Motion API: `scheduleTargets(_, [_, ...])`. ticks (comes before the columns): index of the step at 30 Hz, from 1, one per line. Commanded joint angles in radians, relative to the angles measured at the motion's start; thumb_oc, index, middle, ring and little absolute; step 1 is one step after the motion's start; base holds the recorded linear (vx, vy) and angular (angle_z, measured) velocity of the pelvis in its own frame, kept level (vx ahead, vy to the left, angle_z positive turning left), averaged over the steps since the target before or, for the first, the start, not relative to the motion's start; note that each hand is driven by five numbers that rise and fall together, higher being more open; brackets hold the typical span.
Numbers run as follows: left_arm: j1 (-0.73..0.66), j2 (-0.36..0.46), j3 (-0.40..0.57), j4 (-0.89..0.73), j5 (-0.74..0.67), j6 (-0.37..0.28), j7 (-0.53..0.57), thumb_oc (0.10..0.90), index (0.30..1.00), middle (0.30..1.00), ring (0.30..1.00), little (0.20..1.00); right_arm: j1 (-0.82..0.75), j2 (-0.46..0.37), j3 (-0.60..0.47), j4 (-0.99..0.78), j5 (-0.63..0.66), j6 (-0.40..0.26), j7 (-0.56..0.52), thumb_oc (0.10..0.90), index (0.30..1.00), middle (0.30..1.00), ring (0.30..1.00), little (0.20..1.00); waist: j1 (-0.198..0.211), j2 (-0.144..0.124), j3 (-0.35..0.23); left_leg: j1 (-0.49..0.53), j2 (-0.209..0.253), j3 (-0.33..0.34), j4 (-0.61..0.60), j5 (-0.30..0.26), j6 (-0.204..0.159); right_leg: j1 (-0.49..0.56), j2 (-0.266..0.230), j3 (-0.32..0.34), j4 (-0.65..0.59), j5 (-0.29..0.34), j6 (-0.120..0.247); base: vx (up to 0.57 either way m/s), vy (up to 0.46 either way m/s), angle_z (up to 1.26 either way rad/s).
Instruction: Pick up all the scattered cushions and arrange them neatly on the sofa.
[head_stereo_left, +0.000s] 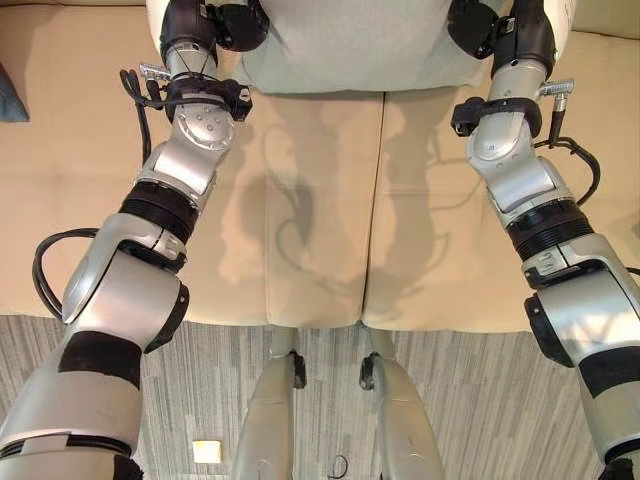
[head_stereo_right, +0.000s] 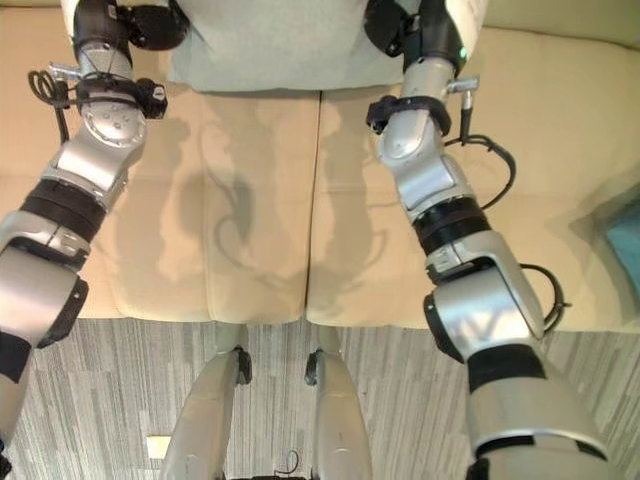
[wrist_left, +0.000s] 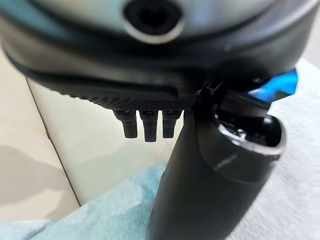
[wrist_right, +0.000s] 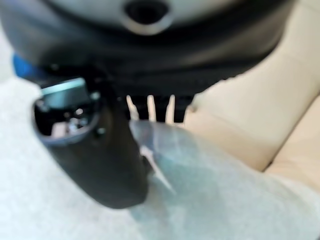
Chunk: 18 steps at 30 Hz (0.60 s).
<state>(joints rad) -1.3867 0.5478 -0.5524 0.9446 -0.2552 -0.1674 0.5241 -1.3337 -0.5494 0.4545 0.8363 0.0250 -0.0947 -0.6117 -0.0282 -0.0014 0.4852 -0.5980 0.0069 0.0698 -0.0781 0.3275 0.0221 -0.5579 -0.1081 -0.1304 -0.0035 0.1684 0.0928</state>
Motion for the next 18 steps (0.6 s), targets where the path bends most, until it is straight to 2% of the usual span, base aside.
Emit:
scheduleTargets(1, [0.026, -0.031, 0.064, -0.078, 0.014, -0.097, -0.006, 0.8, 0.9, 0.9, 0.9, 0.9, 0.013, 0.053, 0.026, -0.129, -0.027, -0.083, 0.051, 0.8, 0.9, 0.9, 0.9, 0.9, 0.013, -0.02, -0.17, 0.035, -0.003, 0.017, 0.062, -0.269, -0.075, 0.007, -0.016, -0.004, -0.053, -0.053, 0.064, 0.0, 0.0, 0.0])
scheduleTargets(5, [0.18, 0.026, 0.132, -0.179, 0.016, -0.105, -0.035, 0.8, 0.9, 0.9, 0.9, 0.9, 0.139, 0.024, -0.02, -0.208, -0.028, -0.09, 0.093, 0.8, 0.9, 0.9, 0.9, 0.9, 0.018, -0.018, -0.169, 0.067, 0.001, 0.017, 0.054, -0.269, -0.079, 0.036, -0.012, -0.011, -0.061, -0.057, 0.062, -0.01, -0.041, -0.11])
scheduleTargets(8, [0.313, 0.103, 0.213, -0.258, -0.03, -0.131, -0.085, 0.8, 0.9, 0.9, 0.9, 0.9, 0.268, -0.051, -0.059, -0.292, -0.001, -0.104, 0.161, 0.8, 0.9, 0.9, 0.9, 0.9, 0.018, -0.018, -0.179, 0.106, 0.006, 0.022, 0.043, -0.273, -0.082, 0.069, -0.009, -0.015, -0.065, -0.064, 0.058, 0.0, -0.051, -0.06])
scheduleTargets(12, [0.608, 0.183, 0.361, -0.4, -0.047, -0.146, -0.15, 0.8, 0.9, 0.9, 0.9, 0.9, 0.565, -0.135, -0.176, -0.42, 0.052, -0.13, 0.271, 0.8, 0.9, 0.9, 0.9, 0.9, 0.017, -0.018, -0.21, 0.186, 0.009, 0.031, 0.027, -0.282, -0.085, 0.146, -0.006, -0.027, -0.074, -0.075, 0.056, 0.03, -0.064, 0.0])
scheduleTargets(13, [0.689, 0.182, 0.397, -0.437, -0.045, -0.144, -0.16, 0.8, 0.9, 0.9, 0.9, 0.9, 0.64, -0.144, -0.209, -0.449, 0.063, -0.131, 0.297, 0.8, 0.9, 0.9, 0.9, 0.9, 0.017, -0.016, -0.216, 0.204, 0.009, 0.032, 0.023, -0.284, -0.084, 0.163, -0.007, -0.031, -0.075, -0.078, 0.056, 0.06, -0.091, 0.03])
scheduleTargets(14, [0.886, 0.144, 0.492, -0.521, -0.082, -0.154, -0.199, 0.8, 0.9, 0.9, 0.9, 0.9, 0.805, -0.151, -0.274, -0.498, 0.083, -0.138, 0.352, 0.8, 0.9, 0.9, 0.9, 0.9, 0.019, -0.016, -0.226, 0.247, 0.009, 0.033, 0.016, -0.289, -0.083, 0.209, -0.007, -0.039, -0.075, -0.09, 0.054, 0.05, -0.064, 0.02])
scheduleTargets(15, [0.891, 0.143, 0.493, -0.524, -0.082, -0.153, -0.199, 0.8, 0.9, 0.9, 0.9, 0.9, 0.808, -0.151, -0.274, -0.5, 0.083, -0.137, 0.352, 0.8, 0.9, 0.9, 0.9, 0.9, 0.018, -0.015, -0.227, 0.249, 0.009, 0.033, 0.015, -0.289, -0.084, 0.21, -0.007, -0.039, -0.076, -0.09, 0.054, 0.05, -0.077, 0.07])
scheduleTargets(18, [1.158, 0.052, 0.577, -0.585, -0.099, -0.15, -0.264, 0.8, 0.9, 0.9, 0.9, 0.9, 1.049, -0.137, -0.364, -0.559, 0.075, -0.143, 0.421, 0.8, 0.9, 0.9, 0.9, 0.9, 0.015, -0.009, -0.248, 0.315, 0.015, 0.035, 0.002, -0.293, -0.083, 0.273, -0.009, -0.051, -0.076, -0.108, 0.051, 0.05, -0.051, 0.13])
